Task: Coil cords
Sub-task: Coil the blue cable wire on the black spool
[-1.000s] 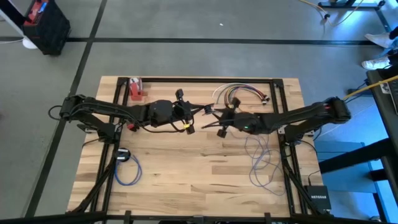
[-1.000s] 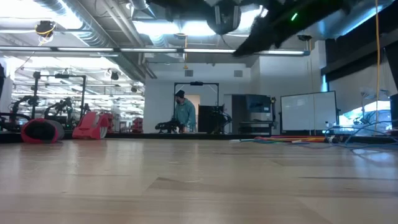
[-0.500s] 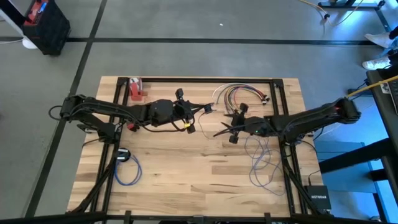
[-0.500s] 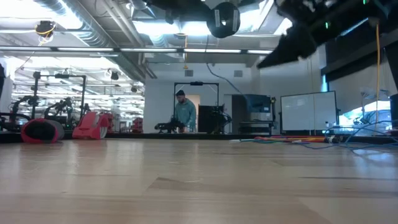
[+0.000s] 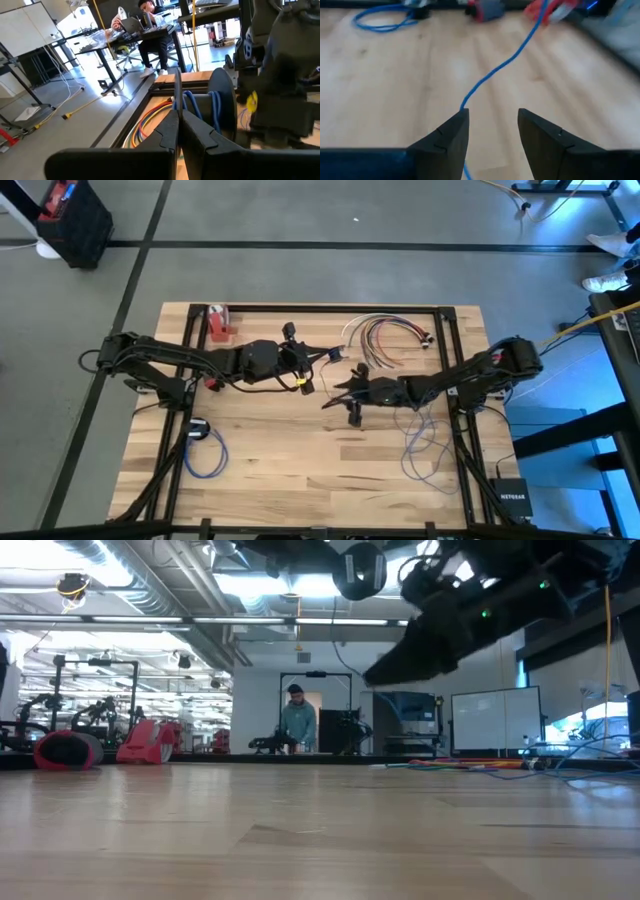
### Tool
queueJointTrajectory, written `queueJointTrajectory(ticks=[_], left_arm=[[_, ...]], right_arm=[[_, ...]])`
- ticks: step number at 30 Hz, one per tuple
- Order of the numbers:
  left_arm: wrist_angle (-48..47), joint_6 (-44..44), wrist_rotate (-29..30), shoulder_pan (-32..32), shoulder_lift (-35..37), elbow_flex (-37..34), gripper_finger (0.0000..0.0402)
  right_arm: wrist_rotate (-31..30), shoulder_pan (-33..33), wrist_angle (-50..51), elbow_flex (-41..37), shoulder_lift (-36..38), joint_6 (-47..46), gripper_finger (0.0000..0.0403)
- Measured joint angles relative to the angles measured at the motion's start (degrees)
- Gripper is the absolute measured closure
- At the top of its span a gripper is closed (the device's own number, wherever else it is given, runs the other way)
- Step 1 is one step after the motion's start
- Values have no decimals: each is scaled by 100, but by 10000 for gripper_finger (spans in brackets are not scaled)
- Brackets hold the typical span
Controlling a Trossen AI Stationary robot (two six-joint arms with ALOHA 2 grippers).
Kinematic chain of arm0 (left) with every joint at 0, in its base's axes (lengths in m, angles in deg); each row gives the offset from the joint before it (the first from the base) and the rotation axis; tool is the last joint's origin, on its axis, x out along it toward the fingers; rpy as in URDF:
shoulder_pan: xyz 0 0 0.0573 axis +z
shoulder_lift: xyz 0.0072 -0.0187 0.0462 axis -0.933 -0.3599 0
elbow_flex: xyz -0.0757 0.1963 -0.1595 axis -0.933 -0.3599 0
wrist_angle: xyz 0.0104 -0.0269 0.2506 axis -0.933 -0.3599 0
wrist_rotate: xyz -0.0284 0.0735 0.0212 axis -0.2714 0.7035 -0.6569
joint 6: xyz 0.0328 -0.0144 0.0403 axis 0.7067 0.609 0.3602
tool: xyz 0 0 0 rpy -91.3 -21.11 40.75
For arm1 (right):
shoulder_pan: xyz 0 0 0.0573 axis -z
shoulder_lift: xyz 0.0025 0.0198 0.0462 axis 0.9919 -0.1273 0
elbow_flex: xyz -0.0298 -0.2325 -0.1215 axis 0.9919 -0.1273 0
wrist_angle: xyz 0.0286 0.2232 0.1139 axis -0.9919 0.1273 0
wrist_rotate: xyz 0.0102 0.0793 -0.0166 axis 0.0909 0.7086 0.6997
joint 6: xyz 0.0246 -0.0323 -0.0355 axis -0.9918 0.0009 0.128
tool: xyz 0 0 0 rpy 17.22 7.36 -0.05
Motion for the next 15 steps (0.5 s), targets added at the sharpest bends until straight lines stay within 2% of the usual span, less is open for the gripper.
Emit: queueJointTrajectory(ticks=[2,8,12,15], left_arm=[[-4,4,0,0,0,-2,396],[-47,16,3,0,0,-2,396],[-47,22,4,0,0,-2,396],[-23,30,4,0,0,-2,396]], right_arm=[[362,-2,-8,101,-29,-107,229],[-105,7,218,199,-76,-108,229],[277,-2,323,202,-86,-86,229],[289,-5,241,202,-97,-129,229]])
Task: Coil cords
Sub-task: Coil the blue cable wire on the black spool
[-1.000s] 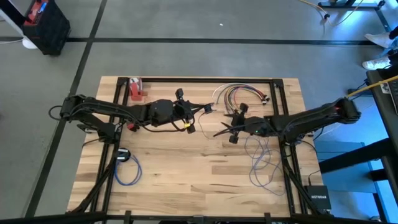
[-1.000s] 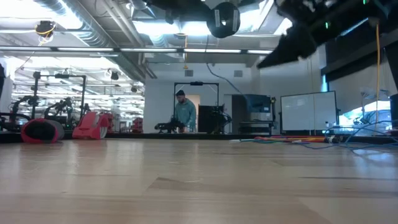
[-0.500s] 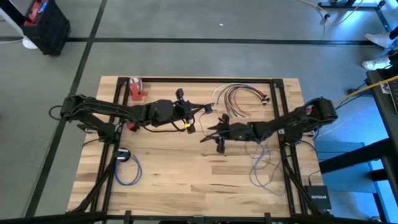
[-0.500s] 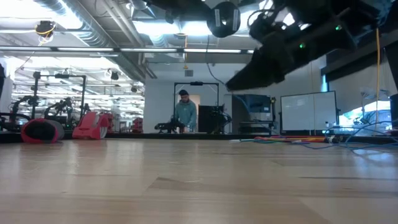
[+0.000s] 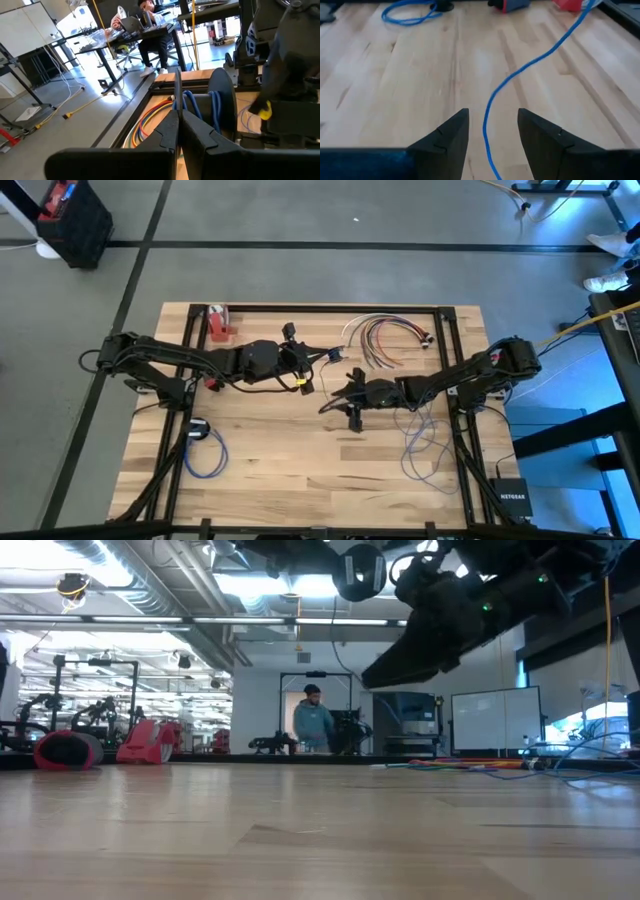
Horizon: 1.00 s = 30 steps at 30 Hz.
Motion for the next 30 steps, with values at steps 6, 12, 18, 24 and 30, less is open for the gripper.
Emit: queueJointTrajectory(ticks=[6,12,18,24,30], left_arm=[[30,16,0,2,0,0,396],[27,22,-1,0,0,0,396],[-21,22,0,0,0,0,396],[-30,21,0,0,0,0,396],[-31,21,-1,-11,0,0,396]], right_arm=[[-17,5,-449,4,-318,-36,229],[-513,5,-515,24,-446,88,234],[-506,3,-462,22,-347,285,320],[-534,3,-424,22,-333,460,390],[-970,4,-88,20,-332,615,398]])
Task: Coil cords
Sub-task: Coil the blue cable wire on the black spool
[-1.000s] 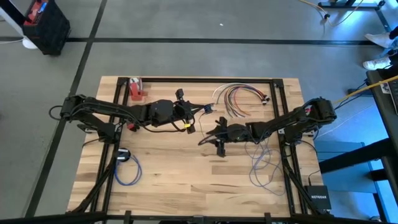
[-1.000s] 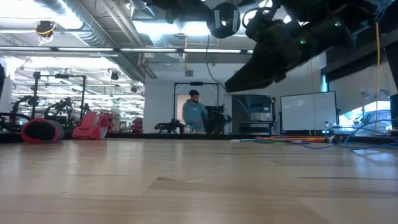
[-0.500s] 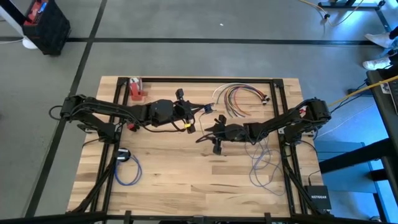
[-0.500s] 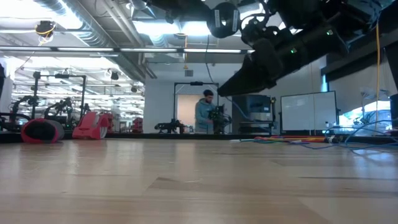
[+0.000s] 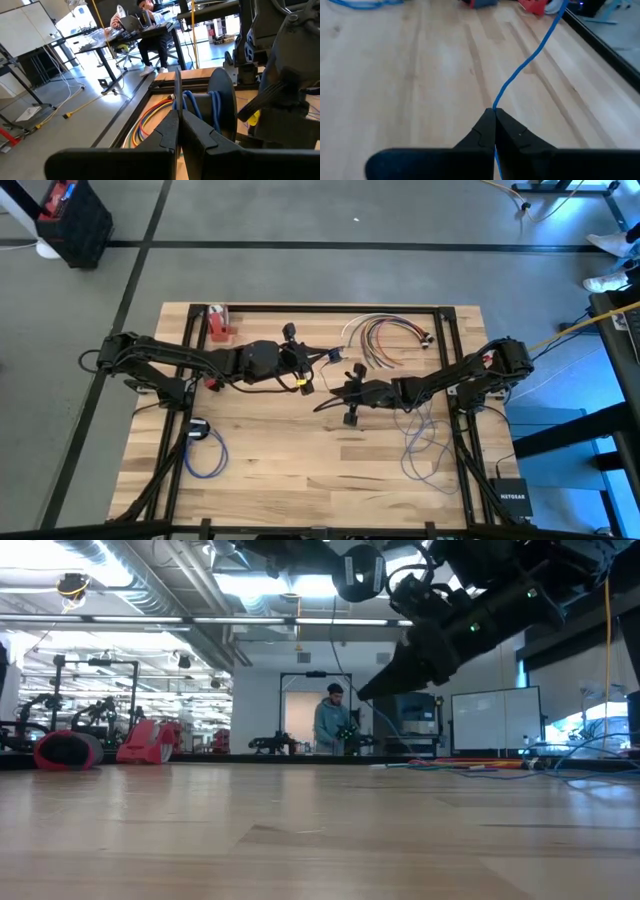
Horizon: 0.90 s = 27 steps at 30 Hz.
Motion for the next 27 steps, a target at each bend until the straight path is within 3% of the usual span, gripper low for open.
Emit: queueJointTrajectory(ticks=[6,19,27], left_arm=[[-3,1,1,-24,0,0,396],[-217,211,-1,-101,-2,0,396],[-320,352,-2,-90,-2,0,396]], right_arm=[[-613,-1,705,0,193,172,400],[-2041,-1,2209,-2,1556,326,401],[-2401,-1,2713,-2,2430,472,402]])
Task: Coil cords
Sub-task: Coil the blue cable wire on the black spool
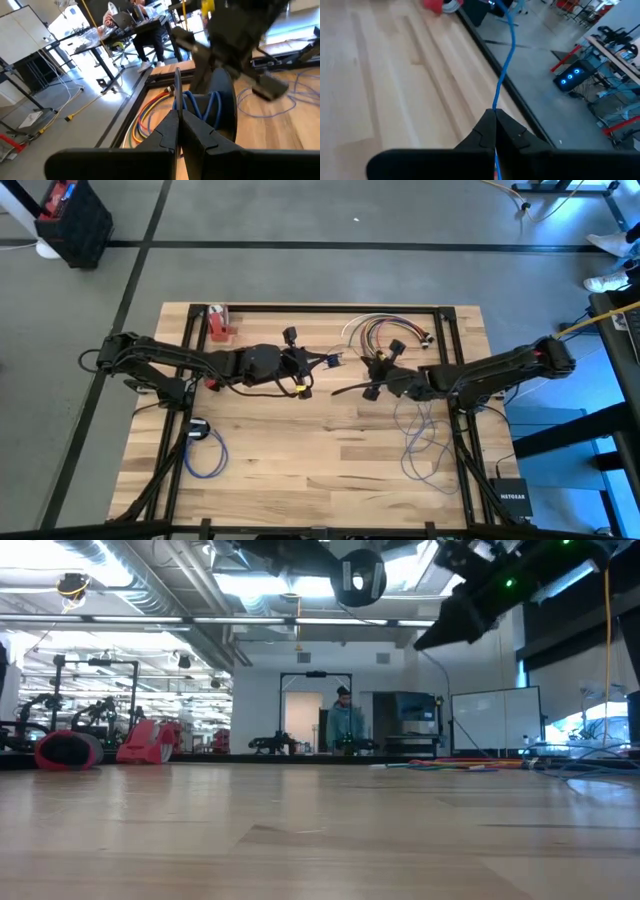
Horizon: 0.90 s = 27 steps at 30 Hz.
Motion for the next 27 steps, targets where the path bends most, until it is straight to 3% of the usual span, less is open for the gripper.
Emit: queueJointTrajectory(ticks=[8,14,27], left_arm=[[-226,-73,40,185,0,0,396],[-227,-175,792,265,0,0,396],[-645,-230,949,243,-2,0,396]], right_arm=[[350,0,214,-2,619,-275,402],[814,0,211,-2,741,-458,402],[624,-4,201,-2,1171,-307,402]])
